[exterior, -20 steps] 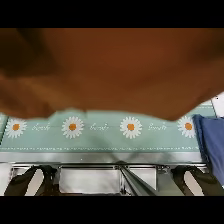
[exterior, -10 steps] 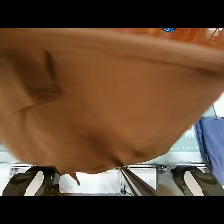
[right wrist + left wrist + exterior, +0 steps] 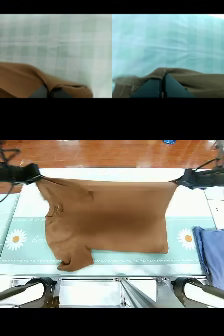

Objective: Fold the shirts.

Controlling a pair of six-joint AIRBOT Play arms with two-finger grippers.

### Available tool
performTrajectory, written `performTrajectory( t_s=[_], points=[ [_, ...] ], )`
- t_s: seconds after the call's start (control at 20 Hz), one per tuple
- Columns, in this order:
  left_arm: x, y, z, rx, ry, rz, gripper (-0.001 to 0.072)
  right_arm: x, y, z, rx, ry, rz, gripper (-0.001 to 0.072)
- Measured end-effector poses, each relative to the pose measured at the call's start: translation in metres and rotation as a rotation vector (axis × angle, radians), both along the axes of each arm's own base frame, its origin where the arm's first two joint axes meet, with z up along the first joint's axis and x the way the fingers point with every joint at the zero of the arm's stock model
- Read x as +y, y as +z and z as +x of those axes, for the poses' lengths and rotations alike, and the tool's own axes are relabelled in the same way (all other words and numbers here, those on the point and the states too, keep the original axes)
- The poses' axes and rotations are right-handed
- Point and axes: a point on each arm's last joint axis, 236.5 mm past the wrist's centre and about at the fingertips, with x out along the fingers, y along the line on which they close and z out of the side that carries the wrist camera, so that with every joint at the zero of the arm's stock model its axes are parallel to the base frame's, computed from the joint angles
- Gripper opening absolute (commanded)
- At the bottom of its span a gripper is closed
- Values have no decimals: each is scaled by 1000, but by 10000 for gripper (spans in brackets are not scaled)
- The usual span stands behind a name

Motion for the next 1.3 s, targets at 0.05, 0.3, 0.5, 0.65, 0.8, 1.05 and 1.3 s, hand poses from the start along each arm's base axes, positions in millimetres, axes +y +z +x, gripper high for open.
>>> performTrajectory(
  t_s=[0.05, 0.3, 0.5, 0.65, 0.8, 1.05, 1.3],
  points=[
    [-1, -19, 13, 21, 13, -34, 16, -1, -18, 15, 22, -9, 19, 20],
    [-14, -83, 42, 151, 16, -152, 17, 0, -81, 50, 158, -8, 94, 20],
    [-13, -94, 26, 247, -62, -174, 17, -4, -85, 39, 234, 43, 120, 20],
    [-12, -113, -6, 370, -144, -158, 17, -6, -104, 6, 359, 115, 82, 21],
    [-10, -139, -37, 490, -185, -143, 17, -5, -127, -18, 448, 143, 60, 21],
    [-11, -165, -71, 625, -219, -159, 511, 2, -151, -33, 509, 136, 49, 412],
    [13, -140, -87, 681, -193, -167, 510, -28, -116, -38, 498, 78, 64, 410]
  ],
)
